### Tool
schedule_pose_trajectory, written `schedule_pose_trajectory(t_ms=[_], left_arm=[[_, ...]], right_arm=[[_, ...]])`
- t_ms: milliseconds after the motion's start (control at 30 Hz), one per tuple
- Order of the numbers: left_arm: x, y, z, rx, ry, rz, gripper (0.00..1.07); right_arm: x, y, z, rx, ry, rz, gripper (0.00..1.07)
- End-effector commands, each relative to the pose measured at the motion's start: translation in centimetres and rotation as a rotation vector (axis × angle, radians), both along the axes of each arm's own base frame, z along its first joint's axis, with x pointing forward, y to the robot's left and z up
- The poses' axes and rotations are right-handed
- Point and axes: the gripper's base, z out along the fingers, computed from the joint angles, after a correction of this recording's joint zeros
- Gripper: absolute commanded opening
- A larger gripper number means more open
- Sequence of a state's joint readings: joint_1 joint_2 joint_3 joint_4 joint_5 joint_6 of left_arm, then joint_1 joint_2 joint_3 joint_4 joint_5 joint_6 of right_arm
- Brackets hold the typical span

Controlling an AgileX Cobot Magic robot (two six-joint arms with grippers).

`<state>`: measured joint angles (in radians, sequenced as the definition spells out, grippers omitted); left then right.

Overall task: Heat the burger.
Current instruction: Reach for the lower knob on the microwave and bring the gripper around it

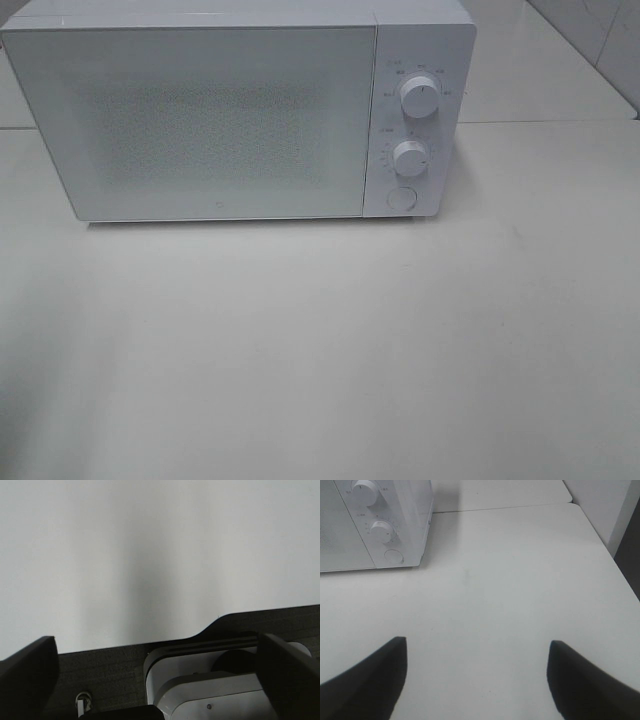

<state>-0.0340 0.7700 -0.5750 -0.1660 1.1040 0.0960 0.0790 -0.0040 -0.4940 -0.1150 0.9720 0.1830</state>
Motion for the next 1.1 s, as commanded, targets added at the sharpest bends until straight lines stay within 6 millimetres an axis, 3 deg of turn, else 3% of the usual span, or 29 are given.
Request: schedule_pose_trajectory(t_ms=[33,500,600,700,1100], left_arm=[[-1.4,0.0,-0.6,-0.007,-0.060,-0.004,1.00],[-4.9,0.1,1.3,-0.019,-0.320,0.002,1.00],[-6.5,0.1,1.8,-0.028,-0.423,0.001,1.00],[-6.8,0.1,1.9,-0.031,-0.442,0.000,1.00],[-11.1,0.2,2.4,-0.047,-0.719,-0.003,1.00]], right_arm=[[-0.4,0.0,0.0,-0.003,-0.032,-0.007,0.75],[-0.4,0.0,0.0,-0.002,-0.032,-0.006,0.74],[-0.4,0.0,0.0,-0.002,-0.032,-0.006,0.74],[-0.4,0.0,0.0,-0.002,-0.032,-0.006,0.74],[-0.4,0.0,0.0,-0.002,-0.032,-0.006,0.74]])
